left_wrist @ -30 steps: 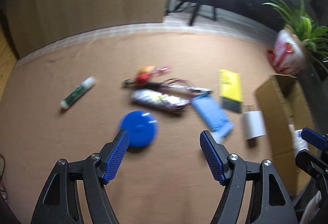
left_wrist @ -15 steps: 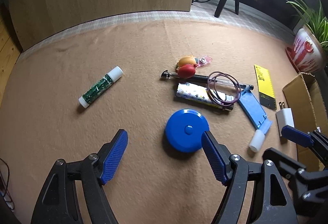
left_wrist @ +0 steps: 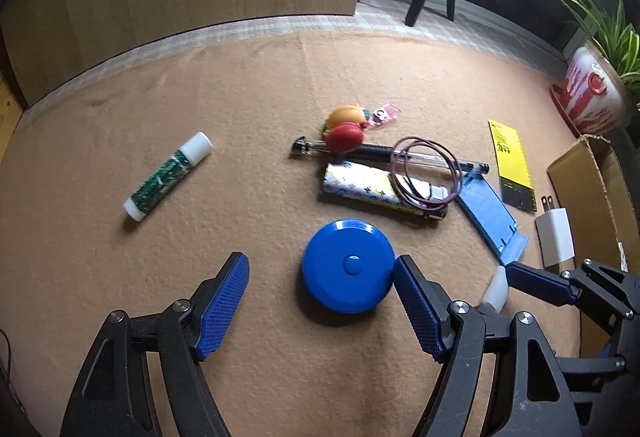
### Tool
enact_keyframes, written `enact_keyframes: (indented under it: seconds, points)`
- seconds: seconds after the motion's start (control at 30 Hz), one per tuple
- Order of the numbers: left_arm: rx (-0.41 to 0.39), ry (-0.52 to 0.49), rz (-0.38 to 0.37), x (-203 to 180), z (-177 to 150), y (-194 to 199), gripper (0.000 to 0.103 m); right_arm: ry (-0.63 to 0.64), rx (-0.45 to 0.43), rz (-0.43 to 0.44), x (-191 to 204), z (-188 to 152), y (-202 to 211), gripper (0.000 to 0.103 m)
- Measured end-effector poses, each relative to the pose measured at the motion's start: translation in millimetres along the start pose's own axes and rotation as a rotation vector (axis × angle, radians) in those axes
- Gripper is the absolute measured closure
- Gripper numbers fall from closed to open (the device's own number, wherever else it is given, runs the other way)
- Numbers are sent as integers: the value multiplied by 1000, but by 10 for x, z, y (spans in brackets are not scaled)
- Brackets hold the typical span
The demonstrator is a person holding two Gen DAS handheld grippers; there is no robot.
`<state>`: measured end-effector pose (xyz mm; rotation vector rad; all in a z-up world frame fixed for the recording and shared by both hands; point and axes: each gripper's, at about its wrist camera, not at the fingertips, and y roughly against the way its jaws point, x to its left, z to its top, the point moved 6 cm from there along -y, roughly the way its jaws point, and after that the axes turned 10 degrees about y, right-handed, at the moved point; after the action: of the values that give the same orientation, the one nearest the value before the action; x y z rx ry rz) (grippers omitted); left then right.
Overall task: Organize objects
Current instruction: 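Grasp the white cup with the right gripper while the left gripper grasps the blue tape measure, then carry the cup and tape measure into the box and open both grippers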
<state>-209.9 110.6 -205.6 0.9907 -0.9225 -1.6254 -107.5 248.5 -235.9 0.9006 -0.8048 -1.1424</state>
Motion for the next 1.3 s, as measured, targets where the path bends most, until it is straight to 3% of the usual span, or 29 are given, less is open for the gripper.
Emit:
enact_keyframes:
  seconds: [0.23,0.33,0.43,0.9,1.3]
  points:
    - [-1,-40,36,-87,-88,-57,27,-13,23,-5,-106,-97,-1,75]
    - [-15,-43,50,-73,-79,-41,34,-8,25,-16,-116,-111,0,80]
    - [-25,-33,60,-6,-52,-13,49,-21,20,-9,-128,-121,9,82]
    - [-19,20,18,163,-228,178,49,-122,-96,49,-141,-253,495,83]
    - [-66,-1,-71,-232,-267,550,49,-274,-217,-55,-811,-772,1338,83]
